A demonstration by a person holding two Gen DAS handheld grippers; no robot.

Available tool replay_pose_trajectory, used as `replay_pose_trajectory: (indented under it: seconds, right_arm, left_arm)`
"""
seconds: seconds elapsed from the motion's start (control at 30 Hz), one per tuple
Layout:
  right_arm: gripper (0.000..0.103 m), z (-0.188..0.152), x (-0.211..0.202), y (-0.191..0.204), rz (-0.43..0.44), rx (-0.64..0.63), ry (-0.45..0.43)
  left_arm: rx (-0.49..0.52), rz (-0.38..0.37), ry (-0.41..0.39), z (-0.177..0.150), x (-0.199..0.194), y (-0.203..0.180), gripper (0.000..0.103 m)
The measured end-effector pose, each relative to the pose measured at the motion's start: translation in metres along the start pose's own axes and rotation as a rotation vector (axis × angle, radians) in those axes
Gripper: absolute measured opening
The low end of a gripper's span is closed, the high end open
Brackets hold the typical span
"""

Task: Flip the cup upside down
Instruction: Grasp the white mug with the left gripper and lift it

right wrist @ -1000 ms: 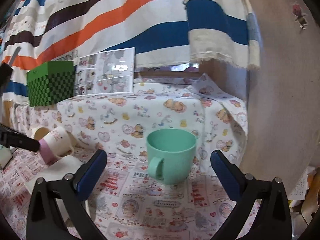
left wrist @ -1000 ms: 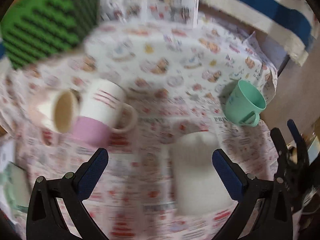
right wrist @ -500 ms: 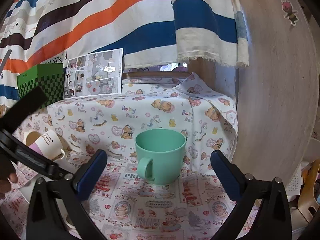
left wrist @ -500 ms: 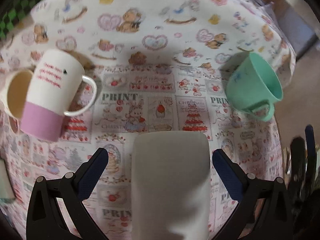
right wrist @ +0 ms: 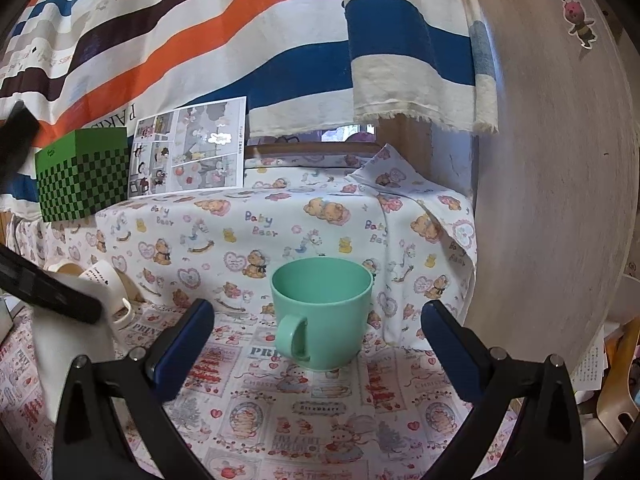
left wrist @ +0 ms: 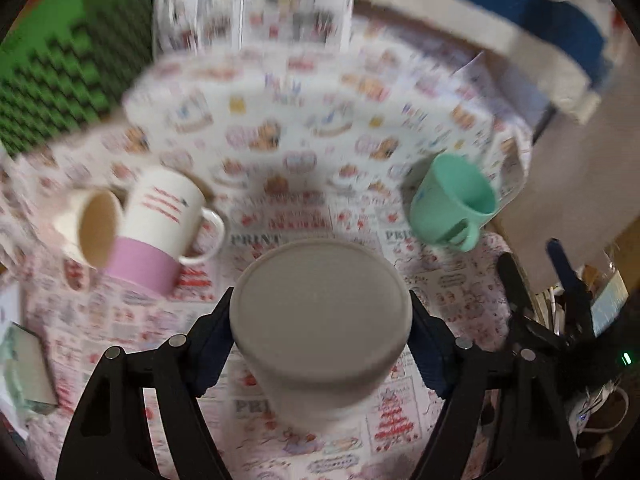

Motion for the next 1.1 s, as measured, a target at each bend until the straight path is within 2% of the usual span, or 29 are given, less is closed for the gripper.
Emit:
replay_pose_trajectory:
  seconds: [0.13,0.23,0.33,0.47,0.57,0.67,0.8,1.03,1.1]
  right_arm:
    - [0.103,0.000,0.000,0.002,0.003,-0.008,0.000]
    - [0.103,0.000,0.000,0.002,-0.001,-0.008,-0.001]
    - [0.103,0.000,0.000,0.001,-0.006,-0.003,-0.003]
    - [0.103,0.000,-0.001,0.001,-0.004,-0.009,-0.002]
    - [0.103,0.000,0.000,0.001,-0.003,-0.012,-0.001]
    - [0.103,0.000,0.000,0.001,-0.003,-0.012,0.000]
    - [0.103,0.000,0.000,0.002,-0.001,-0.015,0.000]
    - [0.103,0.000,0.000,0.002,-0.001,-0.015,0.001]
    - [0.103,0.000,0.001,0.003,-0.002,-0.018,0.003]
  left_arm:
    - [0.040,0.051,-0.083,-0.006,-0.021,-0.008,0.076]
    - [0.067,0.085,-0.132,-0.011,-0.024,-0.013,0.076]
    - [0.083,0.088,-0.175,-0.021,-0.019,-0.011,0.076]
    - [0.096,0.059,-0.186,-0.032,-0.004,-0.006,0.076]
    - [0.113,0.090,-0.217,-0.041,0.002,-0.007,0.076]
    - [0.129,0.118,-0.210,-0.047,0.007,-0.011,0.076]
    - [0.112,0.087,-0.207,-0.051,0.013,-0.006,0.076]
    - [0.122,0.096,-0.294,-0.063,0.020,-0.002,0.077]
    - [0.118,0.074,-0.329,-0.067,0.017,-0.001,0.093]
Point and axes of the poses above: each gripper's, at about its wrist camera, not at the fingertips, and x roughly the way its jaws point, y to its left, z to its top, the point moved 1 cm from there along x, roughly the way its jaws point, and after that the axes turned 10 degrees about y, right-handed, at the moved point
